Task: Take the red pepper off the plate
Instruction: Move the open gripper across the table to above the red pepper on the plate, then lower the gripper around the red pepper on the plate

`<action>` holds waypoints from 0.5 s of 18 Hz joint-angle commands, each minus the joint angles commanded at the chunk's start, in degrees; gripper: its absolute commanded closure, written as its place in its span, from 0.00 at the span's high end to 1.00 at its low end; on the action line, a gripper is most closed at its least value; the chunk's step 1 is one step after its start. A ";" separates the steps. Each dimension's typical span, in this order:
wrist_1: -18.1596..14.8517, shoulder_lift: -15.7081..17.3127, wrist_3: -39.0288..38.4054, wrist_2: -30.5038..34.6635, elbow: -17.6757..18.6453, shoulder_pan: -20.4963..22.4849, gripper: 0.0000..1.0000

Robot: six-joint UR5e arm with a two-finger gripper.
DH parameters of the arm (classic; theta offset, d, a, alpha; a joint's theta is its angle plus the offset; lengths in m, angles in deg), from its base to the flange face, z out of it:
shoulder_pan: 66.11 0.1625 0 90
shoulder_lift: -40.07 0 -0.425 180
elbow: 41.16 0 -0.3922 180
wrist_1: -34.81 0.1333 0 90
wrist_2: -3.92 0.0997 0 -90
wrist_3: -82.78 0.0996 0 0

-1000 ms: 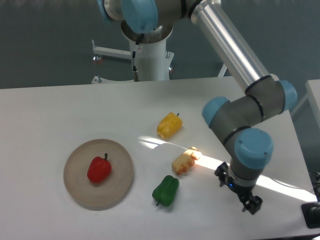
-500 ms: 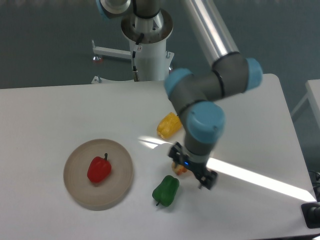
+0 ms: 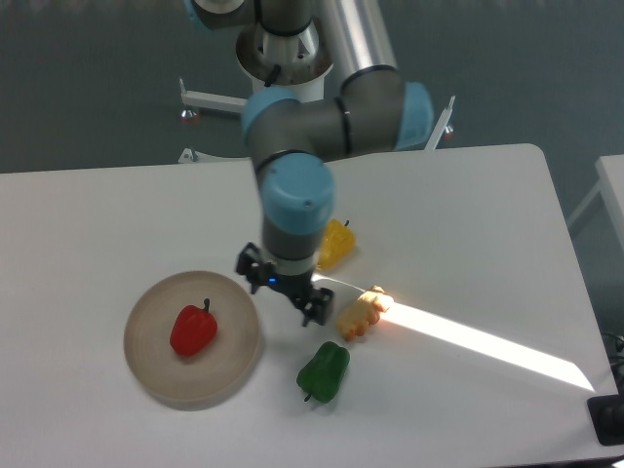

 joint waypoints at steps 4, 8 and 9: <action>1.49 -1.05 -4.39 -0.35 0.62 -2.20 1.00; 4.13 -1.23 -5.89 -0.35 2.28 -3.61 1.00; 5.53 -1.58 -6.15 -0.35 3.33 -4.22 1.00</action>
